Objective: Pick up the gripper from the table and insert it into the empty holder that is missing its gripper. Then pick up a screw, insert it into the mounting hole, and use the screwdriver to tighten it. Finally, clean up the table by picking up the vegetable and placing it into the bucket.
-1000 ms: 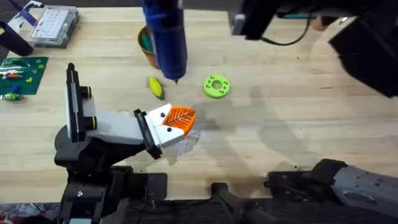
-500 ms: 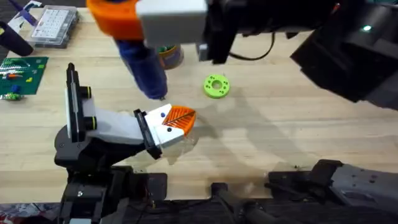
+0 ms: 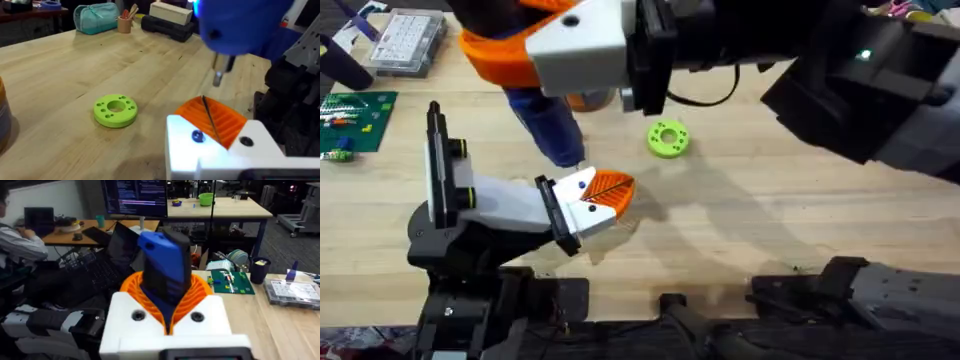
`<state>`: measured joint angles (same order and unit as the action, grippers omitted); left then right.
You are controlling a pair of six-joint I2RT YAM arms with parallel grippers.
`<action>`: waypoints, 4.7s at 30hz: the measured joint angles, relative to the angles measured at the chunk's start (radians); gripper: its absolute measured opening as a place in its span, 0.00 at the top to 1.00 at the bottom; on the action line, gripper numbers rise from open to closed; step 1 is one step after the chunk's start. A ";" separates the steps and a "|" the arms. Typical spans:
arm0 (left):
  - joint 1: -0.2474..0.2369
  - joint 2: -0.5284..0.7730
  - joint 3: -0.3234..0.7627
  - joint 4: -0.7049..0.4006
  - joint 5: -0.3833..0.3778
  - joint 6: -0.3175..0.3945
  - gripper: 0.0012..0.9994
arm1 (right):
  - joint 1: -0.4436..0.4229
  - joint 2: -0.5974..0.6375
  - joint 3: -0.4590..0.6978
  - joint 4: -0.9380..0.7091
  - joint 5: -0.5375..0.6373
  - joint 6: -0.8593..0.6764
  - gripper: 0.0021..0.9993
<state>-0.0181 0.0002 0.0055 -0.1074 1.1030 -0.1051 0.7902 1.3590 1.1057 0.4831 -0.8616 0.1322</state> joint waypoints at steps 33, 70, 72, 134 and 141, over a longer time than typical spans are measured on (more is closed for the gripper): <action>0.000 0.000 0.000 0.000 0.000 0.000 1.00 | 0.014 0.024 -0.119 0.126 0.012 0.002 0.98; 0.000 0.000 0.000 0.000 0.001 0.000 1.00 | 0.015 0.039 -0.120 0.110 0.027 0.002 0.98; 0.000 0.000 0.000 0.000 0.001 0.000 1.00 | 0.015 0.039 -0.120 0.108 0.027 0.002 0.98; 0.001 0.000 0.001 -0.001 0.000 -0.003 1.00 | -0.120 0.054 0.153 -0.216 0.086 -0.063 0.98; 0.001 0.000 0.001 -0.001 0.000 -0.003 1.00 | -0.189 0.066 0.157 -0.554 0.322 -0.371 0.98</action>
<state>-0.0170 0.0006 0.0063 -0.1081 1.1034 -0.1081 0.6016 1.4248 1.2629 -0.0708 -0.5401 -0.2392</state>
